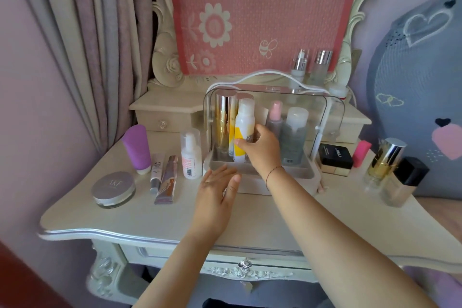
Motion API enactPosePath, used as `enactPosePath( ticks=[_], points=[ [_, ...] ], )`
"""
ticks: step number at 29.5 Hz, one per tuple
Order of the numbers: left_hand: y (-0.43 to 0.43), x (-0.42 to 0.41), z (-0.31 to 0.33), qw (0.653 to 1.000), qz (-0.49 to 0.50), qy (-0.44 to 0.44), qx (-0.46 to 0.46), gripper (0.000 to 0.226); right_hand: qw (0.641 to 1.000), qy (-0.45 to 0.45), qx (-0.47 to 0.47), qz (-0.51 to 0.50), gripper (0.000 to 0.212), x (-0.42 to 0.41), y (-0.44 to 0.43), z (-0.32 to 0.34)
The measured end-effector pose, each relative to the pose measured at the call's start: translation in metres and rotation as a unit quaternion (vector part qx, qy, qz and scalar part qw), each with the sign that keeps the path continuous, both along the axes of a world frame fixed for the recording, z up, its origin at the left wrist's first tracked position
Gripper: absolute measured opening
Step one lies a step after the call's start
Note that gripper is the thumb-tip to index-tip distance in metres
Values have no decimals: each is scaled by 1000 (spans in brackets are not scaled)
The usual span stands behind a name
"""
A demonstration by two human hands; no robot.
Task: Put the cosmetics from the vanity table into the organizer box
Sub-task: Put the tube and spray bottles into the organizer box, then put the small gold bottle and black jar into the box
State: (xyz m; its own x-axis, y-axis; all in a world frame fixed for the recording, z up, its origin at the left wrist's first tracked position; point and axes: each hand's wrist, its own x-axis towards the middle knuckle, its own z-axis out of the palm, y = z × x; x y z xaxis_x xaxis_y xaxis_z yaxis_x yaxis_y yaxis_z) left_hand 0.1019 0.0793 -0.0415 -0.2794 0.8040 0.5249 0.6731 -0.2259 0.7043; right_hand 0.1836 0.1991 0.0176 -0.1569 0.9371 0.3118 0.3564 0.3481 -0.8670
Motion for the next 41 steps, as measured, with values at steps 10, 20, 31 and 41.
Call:
enactPosePath(
  ticks=[10,20,31,41],
  points=[
    [2,-1,-1,1000,1,-5,-3,37,996,-81,-30,12,41,5,4,-9],
    [1,-1,0,1000,-2,8,-7,39,995,-93,-27,20,37,13,-5,-18],
    [0,-1,2,1000,-7,2,-7,37,991,58,87,-78,27,97,-35,-12],
    [0,-1,1,1000,-7,6,4,36,938,-161,125,-281,45,261,18,50]
  ],
)
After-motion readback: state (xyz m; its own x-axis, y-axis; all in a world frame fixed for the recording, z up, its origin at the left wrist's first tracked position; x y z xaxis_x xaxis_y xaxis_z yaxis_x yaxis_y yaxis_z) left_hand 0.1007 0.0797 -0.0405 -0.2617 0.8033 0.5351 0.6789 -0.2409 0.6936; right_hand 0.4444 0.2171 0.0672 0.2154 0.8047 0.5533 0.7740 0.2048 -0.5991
